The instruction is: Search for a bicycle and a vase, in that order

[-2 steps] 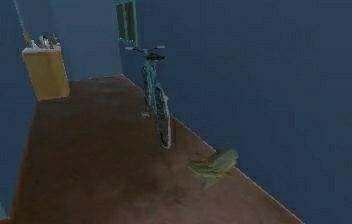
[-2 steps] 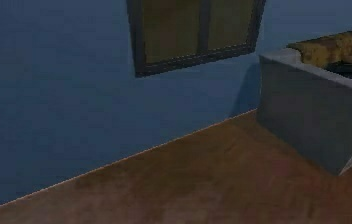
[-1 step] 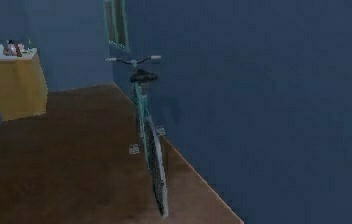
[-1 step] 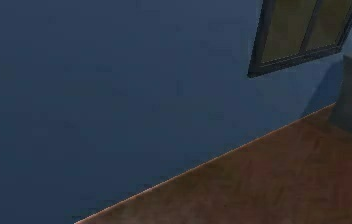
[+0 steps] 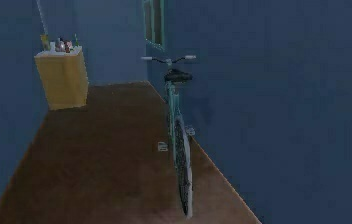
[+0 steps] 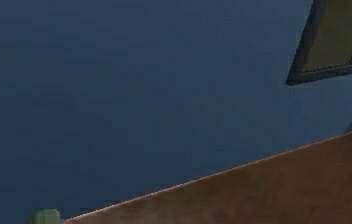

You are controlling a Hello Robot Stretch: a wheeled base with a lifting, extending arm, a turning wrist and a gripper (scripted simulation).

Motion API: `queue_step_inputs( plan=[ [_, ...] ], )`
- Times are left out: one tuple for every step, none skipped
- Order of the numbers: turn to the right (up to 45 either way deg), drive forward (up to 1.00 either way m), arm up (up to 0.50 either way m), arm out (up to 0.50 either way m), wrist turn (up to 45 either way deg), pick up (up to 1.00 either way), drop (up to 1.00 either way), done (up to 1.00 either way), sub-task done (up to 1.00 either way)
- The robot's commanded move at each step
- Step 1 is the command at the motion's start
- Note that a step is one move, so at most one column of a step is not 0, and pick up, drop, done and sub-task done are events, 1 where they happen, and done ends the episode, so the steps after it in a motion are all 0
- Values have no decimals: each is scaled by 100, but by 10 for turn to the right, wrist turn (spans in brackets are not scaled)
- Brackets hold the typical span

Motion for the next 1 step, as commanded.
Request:
queue_step_inputs(
  plan=[
    [0,0,0,0,0,0,0,0,100]
  ],
)
